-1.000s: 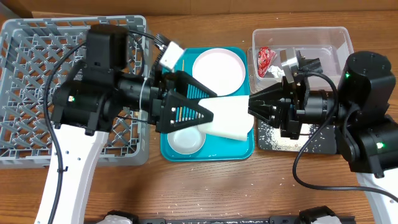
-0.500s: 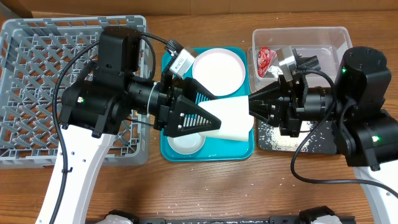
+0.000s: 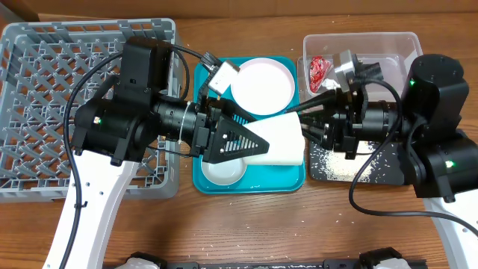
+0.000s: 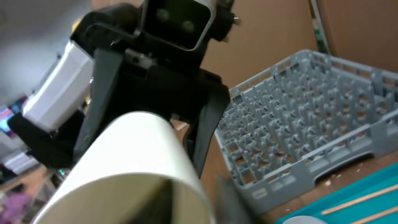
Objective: Sort waste into correct bins and load items into the dishwasher
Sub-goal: 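Hand the white cup from the right gripper to the left gripper, then place the white cup upside down in the dish rack with the left gripper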
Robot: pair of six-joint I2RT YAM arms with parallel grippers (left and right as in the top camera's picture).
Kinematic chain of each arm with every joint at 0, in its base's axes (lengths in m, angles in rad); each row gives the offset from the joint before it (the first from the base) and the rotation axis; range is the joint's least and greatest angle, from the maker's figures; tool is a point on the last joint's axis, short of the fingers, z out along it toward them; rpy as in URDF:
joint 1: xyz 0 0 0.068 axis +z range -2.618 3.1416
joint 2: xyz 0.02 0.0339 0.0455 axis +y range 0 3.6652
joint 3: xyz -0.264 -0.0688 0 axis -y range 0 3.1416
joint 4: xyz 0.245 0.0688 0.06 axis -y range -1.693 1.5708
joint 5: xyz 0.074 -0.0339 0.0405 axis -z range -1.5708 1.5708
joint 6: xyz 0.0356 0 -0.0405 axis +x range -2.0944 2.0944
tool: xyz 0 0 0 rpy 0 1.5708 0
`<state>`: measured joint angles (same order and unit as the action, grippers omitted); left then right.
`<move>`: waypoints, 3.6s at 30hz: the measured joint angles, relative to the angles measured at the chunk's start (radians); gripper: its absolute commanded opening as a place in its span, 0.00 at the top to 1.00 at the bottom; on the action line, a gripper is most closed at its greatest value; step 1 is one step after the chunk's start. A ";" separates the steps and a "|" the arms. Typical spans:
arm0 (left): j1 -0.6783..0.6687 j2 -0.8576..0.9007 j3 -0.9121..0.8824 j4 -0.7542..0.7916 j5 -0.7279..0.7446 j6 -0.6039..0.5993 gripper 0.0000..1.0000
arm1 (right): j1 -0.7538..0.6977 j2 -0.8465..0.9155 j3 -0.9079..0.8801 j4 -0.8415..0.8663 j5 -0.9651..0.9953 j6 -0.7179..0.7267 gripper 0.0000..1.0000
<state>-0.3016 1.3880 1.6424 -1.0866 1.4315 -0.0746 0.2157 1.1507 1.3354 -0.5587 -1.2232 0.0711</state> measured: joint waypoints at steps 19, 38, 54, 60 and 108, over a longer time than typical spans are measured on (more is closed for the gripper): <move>0.433 -0.002 -0.001 -0.422 -1.022 -0.137 0.42 | -0.111 -0.015 0.003 -0.413 0.297 0.060 0.39; 0.557 0.018 -0.378 -0.198 -1.503 -0.321 0.13 | 0.089 0.160 0.002 -0.629 0.584 0.063 0.37; 0.643 0.044 -0.003 -0.437 -1.159 -0.135 0.15 | 0.093 0.161 0.002 -0.621 0.685 0.062 0.28; 0.507 -0.084 0.172 -0.543 -1.078 0.071 0.00 | 0.093 0.161 0.002 -0.562 0.758 0.063 0.00; 0.380 -0.159 0.179 -0.576 -1.118 0.157 0.00 | 0.093 0.161 0.002 -0.491 0.768 0.065 0.00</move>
<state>0.0780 1.2285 1.8210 -1.6623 0.3138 0.0822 0.3084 1.3121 1.3369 -1.0492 -0.4553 0.1360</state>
